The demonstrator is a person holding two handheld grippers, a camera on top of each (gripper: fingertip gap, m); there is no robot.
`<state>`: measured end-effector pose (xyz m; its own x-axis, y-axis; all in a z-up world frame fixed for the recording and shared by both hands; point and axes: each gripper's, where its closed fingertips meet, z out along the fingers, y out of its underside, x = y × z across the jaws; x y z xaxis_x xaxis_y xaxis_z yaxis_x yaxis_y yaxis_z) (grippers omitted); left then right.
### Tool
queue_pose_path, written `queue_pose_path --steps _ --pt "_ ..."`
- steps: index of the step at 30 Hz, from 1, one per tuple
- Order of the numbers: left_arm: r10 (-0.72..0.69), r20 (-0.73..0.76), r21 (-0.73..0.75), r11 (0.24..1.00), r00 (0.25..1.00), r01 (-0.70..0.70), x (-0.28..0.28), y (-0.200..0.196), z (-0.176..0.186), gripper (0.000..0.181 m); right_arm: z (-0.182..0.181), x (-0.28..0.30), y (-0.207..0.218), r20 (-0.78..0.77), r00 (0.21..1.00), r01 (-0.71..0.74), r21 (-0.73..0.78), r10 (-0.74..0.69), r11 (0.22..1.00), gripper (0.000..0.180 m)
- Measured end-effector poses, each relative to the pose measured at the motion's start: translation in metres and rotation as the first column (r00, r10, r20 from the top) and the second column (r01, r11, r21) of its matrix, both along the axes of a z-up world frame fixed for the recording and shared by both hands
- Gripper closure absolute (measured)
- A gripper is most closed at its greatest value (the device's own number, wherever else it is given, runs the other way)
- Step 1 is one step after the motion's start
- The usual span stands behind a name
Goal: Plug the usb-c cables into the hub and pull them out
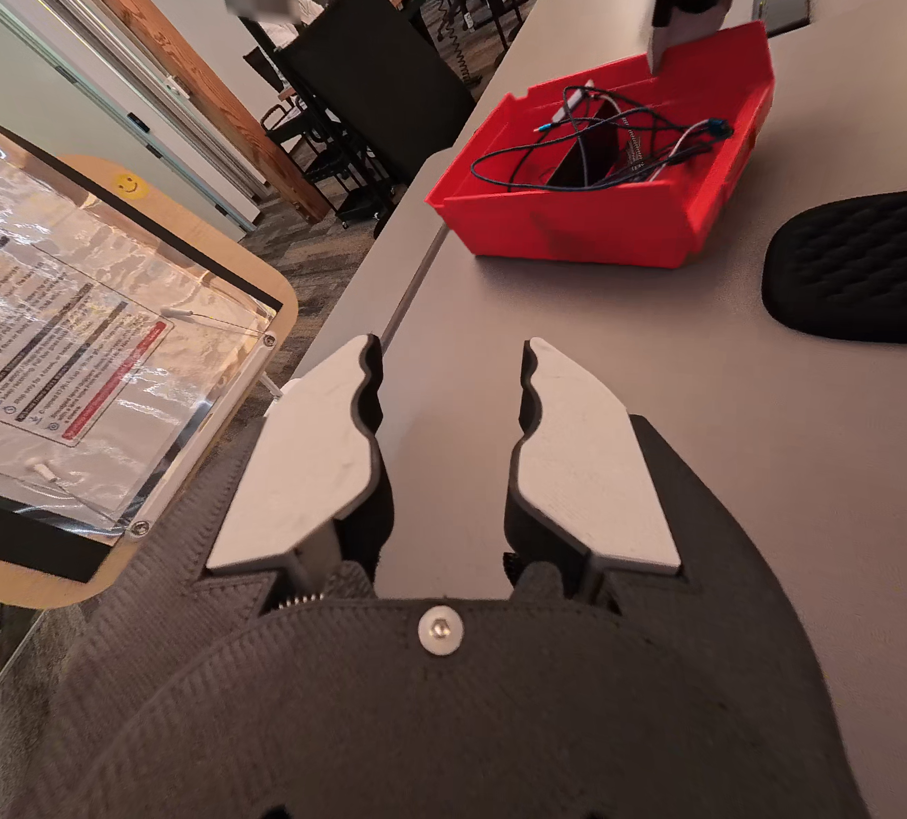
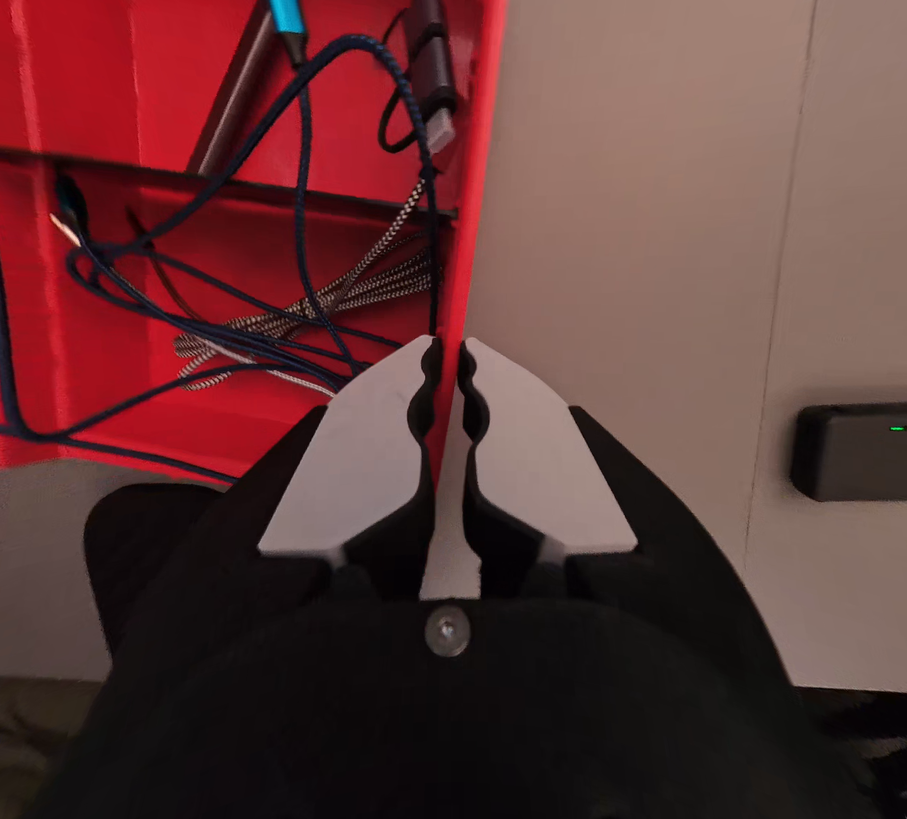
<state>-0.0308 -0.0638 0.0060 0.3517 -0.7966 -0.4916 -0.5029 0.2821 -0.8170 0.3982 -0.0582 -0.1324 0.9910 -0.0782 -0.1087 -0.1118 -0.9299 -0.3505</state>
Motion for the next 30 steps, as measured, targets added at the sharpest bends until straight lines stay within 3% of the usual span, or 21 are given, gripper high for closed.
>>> queue_pose_path --steps 1,12,16,20,25,30 --pt "0.001 -0.001 0.002 1.0 1.0 -0.001 -0.001 0.0 0.001 0.126 0.0 0.0 -0.002 0.021 1.0 -0.011 0.01 0.011 1.0 0.171" --pt "0.115 0.048 0.039 0.992 0.992 -0.117 -0.043 0.011 0.034 0.126 0.0 0.026 -0.009 0.027 0.998 -0.05 -0.024 0.051 0.998 0.172" --pt "0.325 0.044 0.002 0.945 0.945 -0.326 -0.11 0.036 0.05 0.124 0.0 0.027 -0.007 0.065 0.994 -0.082 -0.01 0.083 0.997 0.171" --pt "0.536 0.085 -0.135 0.842 0.84 -0.523 -0.209 0.046 0.061 0.123 -0.001 0.027 -0.007 0.11 0.99 -0.09 0.033 0.086 0.995 0.17" --pt "0.6 0.089 -0.38 0.758 0.795 -0.53 -0.286 0.029 0.041 0.125 0.0 0.026 -0.007 0.084 0.993 -0.092 0.055 0.087 0.994 0.172" --pt "0.613 -0.044 -0.325 0.738 0.789 -0.592 -0.315 0.044 0.003 0.123 0.022 0.033 -0.003 0.21 0.976 -0.09 0.141 0.059 0.986 0.153"
